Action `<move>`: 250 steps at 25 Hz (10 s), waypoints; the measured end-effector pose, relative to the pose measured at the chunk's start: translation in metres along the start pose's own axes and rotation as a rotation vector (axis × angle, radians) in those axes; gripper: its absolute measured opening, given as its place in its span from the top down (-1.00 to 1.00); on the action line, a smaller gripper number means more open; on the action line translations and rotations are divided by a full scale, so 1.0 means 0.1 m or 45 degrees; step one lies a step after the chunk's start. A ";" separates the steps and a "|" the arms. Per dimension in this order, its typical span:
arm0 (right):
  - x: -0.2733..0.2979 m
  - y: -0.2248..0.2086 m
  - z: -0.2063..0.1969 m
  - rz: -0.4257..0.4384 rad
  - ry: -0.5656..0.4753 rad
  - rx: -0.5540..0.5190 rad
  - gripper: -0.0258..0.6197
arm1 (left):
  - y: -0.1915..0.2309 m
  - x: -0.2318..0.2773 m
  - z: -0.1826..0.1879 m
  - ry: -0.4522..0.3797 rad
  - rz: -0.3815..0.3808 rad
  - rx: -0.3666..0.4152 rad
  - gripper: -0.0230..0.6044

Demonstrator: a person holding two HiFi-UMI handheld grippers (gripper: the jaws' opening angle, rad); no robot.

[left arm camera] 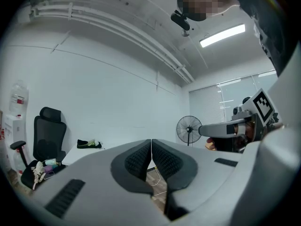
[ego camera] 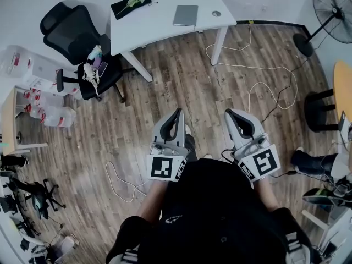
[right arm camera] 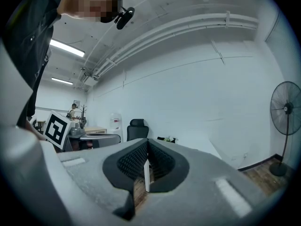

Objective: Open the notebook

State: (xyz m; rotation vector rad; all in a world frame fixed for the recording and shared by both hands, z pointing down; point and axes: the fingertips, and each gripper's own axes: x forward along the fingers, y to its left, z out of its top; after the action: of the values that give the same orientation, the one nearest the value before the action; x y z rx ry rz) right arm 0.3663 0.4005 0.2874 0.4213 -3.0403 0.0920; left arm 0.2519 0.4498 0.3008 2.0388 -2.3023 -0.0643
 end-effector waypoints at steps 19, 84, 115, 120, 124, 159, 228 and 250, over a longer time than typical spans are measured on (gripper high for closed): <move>1.62 -0.60 0.10 -0.118 0.044 0.048 0.91 | 1.33 1.17 0.11 0.012 -0.077 -0.010 0.90; 4.96 -3.64 0.20 0.278 0.203 0.002 0.91 | 2.74 4.71 0.07 0.067 0.319 -0.040 0.90; 6.51 -3.65 -1.16 0.025 0.709 0.050 0.91 | 3.87 5.76 -0.02 0.103 -0.130 -0.118 0.90; 6.64 -3.62 -1.55 0.011 0.827 0.042 0.91 | 3.95 5.86 0.02 0.086 -0.190 -0.168 0.90; 6.73 -3.62 -1.83 -0.017 0.913 0.069 0.91 | 4.10 5.95 -0.04 0.108 -0.226 -0.181 0.90; 6.79 -3.34 -3.14 -0.134 1.354 -0.098 0.59 | 4.46 6.06 -0.14 0.135 -0.406 -0.186 0.90; 6.56 -3.58 -2.52 -0.199 1.095 0.163 0.88 | 4.12 5.80 -0.13 0.137 -0.309 -0.084 0.90; 6.32 -3.68 -2.27 -0.167 1.005 0.221 0.88 | 3.77 5.70 -0.05 0.128 -0.257 -0.055 0.90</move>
State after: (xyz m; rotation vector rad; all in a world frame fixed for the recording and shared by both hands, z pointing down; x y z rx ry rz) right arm -0.1256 -0.1078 0.5815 0.4562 -2.2303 0.4072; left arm -0.1889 -0.0698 0.3456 2.1917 -2.0140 -0.0202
